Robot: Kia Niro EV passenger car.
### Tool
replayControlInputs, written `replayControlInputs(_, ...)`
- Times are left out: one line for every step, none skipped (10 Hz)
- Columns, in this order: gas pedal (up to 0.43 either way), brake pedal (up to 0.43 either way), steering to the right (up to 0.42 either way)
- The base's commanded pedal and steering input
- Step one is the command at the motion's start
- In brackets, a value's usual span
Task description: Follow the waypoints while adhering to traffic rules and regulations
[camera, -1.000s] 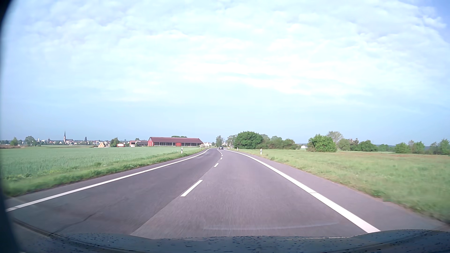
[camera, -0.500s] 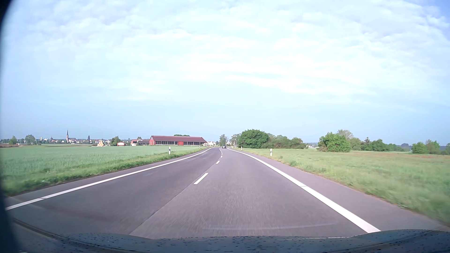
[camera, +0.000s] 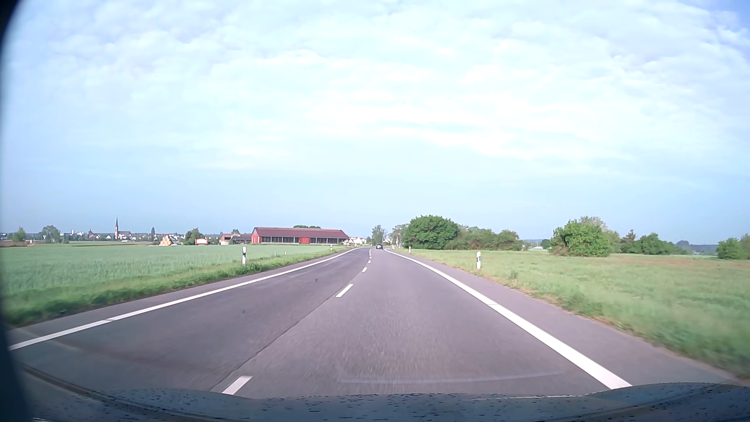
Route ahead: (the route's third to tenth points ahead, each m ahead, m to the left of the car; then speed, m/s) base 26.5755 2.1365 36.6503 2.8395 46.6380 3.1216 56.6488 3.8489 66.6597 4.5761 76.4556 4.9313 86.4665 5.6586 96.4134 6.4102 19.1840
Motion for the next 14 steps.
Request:
replayControlInputs(0.157,0.0,-0.011)
replayControlInputs(0.157,0.0,-0.011)
replayControlInputs(0.157,0.0,-0.011)
replayControlInputs(0.157,0.0,-0.01)
replayControlInputs(0.157,0.0,-0.01)
replayControlInputs(0.157,0.0,-0.011)
replayControlInputs(0.157,0.0,-0.011)
replayControlInputs(0.157,0.0,-0.01)
replayControlInputs(0.157,0.0,-0.01)
replayControlInputs(0.157,0.0,-0.01)
replayControlInputs(0.157,0.0,-0.01)
replayControlInputs(0.157,0.0,-0.01)
replayControlInputs(0.157,0.0,-0.01)
replayControlInputs(0.157,0.0,-0.01)
